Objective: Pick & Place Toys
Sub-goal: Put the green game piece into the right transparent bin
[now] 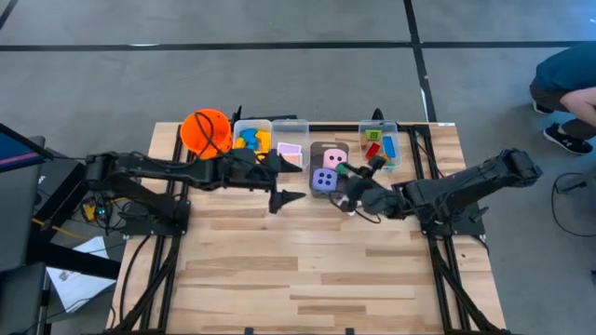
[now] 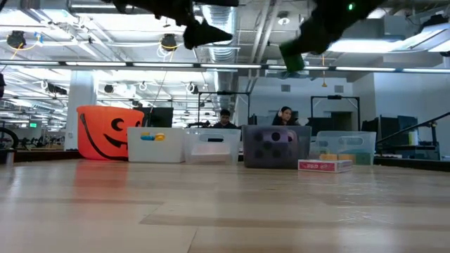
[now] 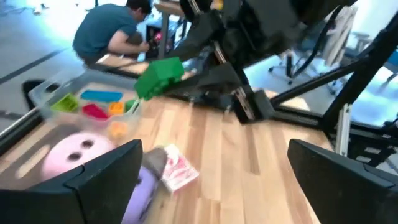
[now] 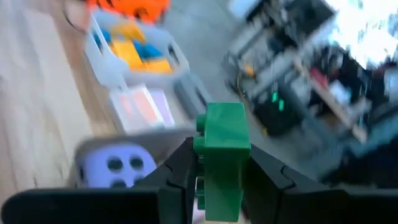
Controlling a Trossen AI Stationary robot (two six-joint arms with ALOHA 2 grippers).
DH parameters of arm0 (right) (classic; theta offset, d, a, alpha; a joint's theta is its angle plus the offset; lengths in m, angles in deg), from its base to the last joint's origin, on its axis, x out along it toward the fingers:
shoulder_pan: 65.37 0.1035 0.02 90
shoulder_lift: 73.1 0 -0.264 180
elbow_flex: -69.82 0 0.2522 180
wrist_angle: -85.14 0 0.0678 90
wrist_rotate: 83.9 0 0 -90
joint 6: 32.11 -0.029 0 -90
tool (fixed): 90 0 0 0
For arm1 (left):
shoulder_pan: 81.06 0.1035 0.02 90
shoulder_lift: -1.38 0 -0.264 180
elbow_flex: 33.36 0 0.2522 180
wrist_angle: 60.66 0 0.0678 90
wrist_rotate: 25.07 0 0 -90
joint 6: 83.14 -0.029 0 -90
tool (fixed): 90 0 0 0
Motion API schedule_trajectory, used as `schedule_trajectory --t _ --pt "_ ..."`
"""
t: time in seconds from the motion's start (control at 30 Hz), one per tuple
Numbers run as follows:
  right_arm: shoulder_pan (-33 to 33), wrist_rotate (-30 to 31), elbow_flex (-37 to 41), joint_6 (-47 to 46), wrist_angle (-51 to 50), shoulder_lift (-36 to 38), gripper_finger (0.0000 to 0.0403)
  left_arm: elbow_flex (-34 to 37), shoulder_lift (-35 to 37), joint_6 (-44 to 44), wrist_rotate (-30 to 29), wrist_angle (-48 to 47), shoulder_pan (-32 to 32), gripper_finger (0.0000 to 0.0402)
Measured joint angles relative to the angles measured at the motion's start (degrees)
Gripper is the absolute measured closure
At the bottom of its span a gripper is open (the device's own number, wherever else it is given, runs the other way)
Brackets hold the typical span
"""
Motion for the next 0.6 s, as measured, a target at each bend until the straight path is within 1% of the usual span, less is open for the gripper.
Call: schedule_trajectory --t 0.07,0.17,0.33,0.4,0.5,0.6 --pt "-2.3 -0.4 0.0 -6.1 -5.1 0.0 0.0311 0.0 1.5 0.1 -0.8 -2.7 0.3 0.0011" --pt "-6.5 -0.5 0.0 -13.8 -13.1 0.0 0.0311 0.0 2.8 0.2 -2.3 -4.2 0.3 0.0015" --pt "-15.1 -0.9 0.0 -23.9 -25.2 0.7 0.0311 0.0 3.0 0.2 -2.8 -6.2 0.3 0.0018" --pt "-18.8 -3.1 0.1 -26.6 -27.1 1.2 0.0311 0.2 2.9 0.2 -2.9 -5.8 0.3 0.0018" --pt "-23.8 -6.5 1.3 -26.6 -25.6 2.1 0.0311 1.1 2.6 0.2 -3.0 -6.0 0.3 0.0018" --pt "-28.3 -6.9 2.7 -26.1 -25.2 2.0 0.0311 2.0 2.6 0.2 -4.3 -5.8 0.3 0.0021"
